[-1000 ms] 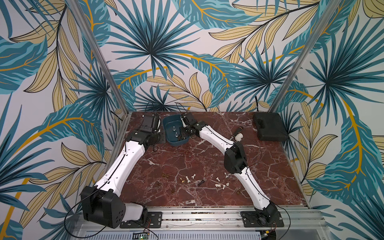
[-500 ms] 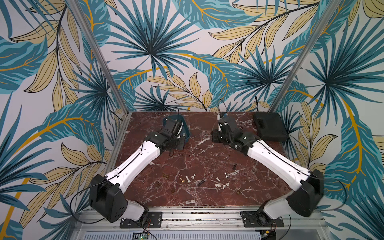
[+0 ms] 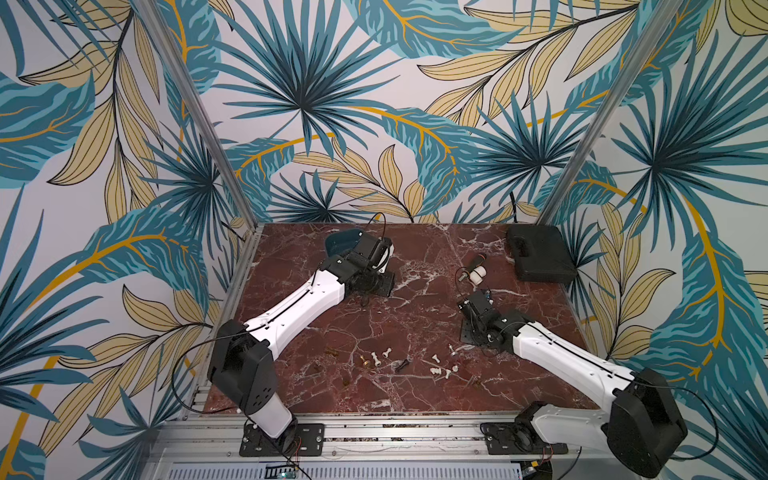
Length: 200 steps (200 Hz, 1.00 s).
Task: Put the chess pieces into the storage box
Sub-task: Pick up the chess piece at the center of the board.
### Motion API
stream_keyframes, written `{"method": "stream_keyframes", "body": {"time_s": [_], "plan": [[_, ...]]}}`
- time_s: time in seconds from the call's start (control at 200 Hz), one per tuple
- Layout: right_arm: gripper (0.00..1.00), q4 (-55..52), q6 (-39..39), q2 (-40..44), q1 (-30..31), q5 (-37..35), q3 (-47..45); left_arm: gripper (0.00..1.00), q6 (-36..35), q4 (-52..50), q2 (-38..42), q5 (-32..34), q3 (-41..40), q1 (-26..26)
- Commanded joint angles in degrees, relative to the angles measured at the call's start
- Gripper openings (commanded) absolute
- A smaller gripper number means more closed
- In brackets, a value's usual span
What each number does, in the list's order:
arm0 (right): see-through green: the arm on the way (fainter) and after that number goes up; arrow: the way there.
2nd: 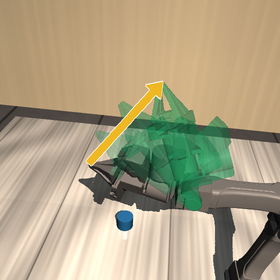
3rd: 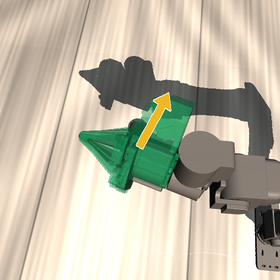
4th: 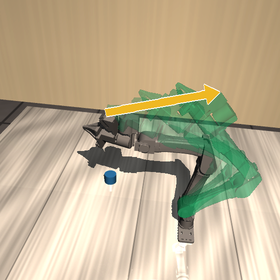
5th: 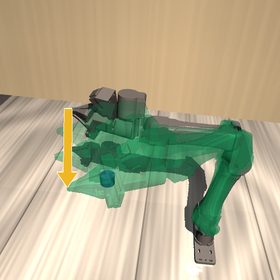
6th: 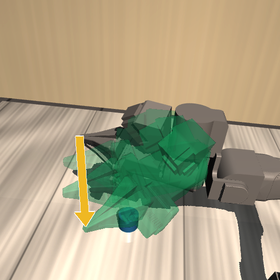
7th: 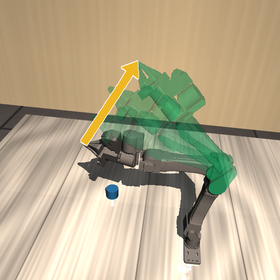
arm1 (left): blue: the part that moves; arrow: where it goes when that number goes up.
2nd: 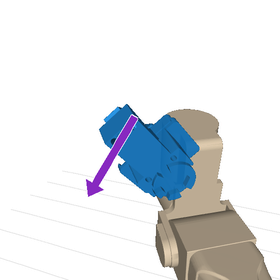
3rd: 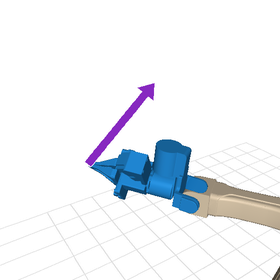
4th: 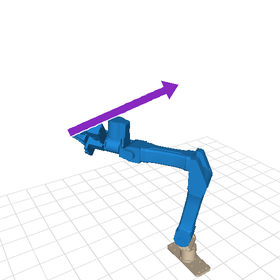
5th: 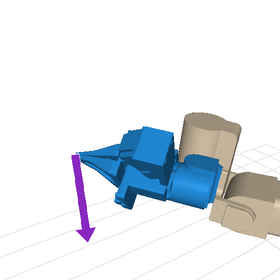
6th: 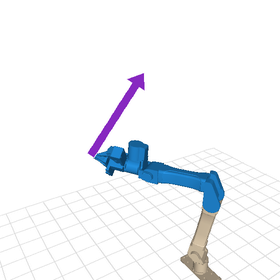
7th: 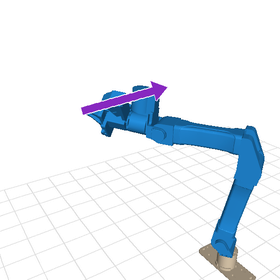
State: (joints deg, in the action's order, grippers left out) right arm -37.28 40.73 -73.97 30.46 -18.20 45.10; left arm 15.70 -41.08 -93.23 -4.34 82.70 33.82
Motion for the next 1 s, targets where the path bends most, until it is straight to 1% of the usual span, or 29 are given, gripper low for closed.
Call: {"method": "stream_keyframes", "body": {"time_s": [0.0,0.095,0.265,0.461,0.871,0.997], "plan": [[0.35,1.18,1.55,-3.17,-0.79,-0.35,-1.02,0.4,-3.16,-1.61,1.38,2.64,1.81,0.1],[0.36,3.41,1.68,-5.03,-1.67,0.65,-1.66,0.4,-3.79,-2.41,2.38,4.76,1.27,0.1],[0.36,6.87,1.81,-8.2,-3.16,2.82,-2.3,0.4,-4.54,-2.52,2.99,6.29,-0.16,0.1],[0.36,8.31,2.16,-10.87,-3.76,4.15,-2.64,0.4,-4.63,-2.7,2.39,7.06,-0.17,0.1],[0.35,7.72,1.54,-13.3,-4.86,3.12,-0.37,0.4,-4.89,-2.69,1.8,7.24,-0.82,0.1],[0.33,6.97,1.63,-14.51,-5.02,3.17,0.85,0.4,-4.89,-2.78,1.87,7.11,-1.35,0.1]]}}
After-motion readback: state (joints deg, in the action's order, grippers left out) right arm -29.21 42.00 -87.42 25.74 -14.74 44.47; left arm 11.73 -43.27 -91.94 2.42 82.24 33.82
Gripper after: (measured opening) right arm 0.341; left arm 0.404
